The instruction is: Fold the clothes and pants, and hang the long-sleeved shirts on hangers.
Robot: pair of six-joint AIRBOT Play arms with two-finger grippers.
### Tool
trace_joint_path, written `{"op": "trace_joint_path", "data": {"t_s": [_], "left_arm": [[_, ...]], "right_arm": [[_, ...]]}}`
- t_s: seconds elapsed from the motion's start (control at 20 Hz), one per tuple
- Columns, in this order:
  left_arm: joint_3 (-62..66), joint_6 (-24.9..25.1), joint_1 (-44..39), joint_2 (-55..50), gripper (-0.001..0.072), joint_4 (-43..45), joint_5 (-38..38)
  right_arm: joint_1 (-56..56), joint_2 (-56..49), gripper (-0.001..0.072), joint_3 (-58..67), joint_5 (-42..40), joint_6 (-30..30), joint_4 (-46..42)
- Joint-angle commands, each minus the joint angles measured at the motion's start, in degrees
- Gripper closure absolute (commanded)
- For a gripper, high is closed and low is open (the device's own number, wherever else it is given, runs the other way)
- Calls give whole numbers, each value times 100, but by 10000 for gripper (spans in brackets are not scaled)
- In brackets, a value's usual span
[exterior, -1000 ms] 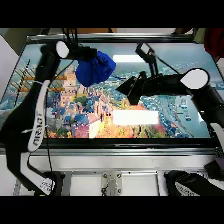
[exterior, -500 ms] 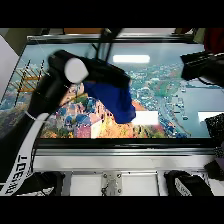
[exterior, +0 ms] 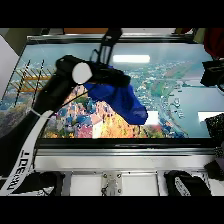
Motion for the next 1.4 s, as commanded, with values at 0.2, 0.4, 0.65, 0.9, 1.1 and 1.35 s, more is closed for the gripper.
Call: {"op": "trace_joint_path", "data": {"t_s": [0.2, 0.4, 0.65, 0.9, 1.1, 1.35], "left_arm": [[-3248, -208, 1353, 1711, 695, -26, -258], [-4437, -503, 1840, 2227, 695, -144, 140], [-4710, -481, 1923, 2358, 695, -586, 389], [-4710, -479, 1926, 2358, 695, -579, 393], [-4710, -476, 1926, 2356, 695, -579, 396], [-4710, -476, 1923, 2356, 695, -581, 409]], "right_arm": [[-24, -511, 692, -103, 922, 367, -7], [186, -1255, 95, -876, 1178, 490, 1093], [1939, -2586, 125, -1445, 1362, 1097, 739], [3884, -3279, 125, -1445, 896, 3106, -566], [4590, -3567, 126, -1445, 155, 4339, -914], [4599, -3956, 125, -1436, 96, 4623, -935]]}}
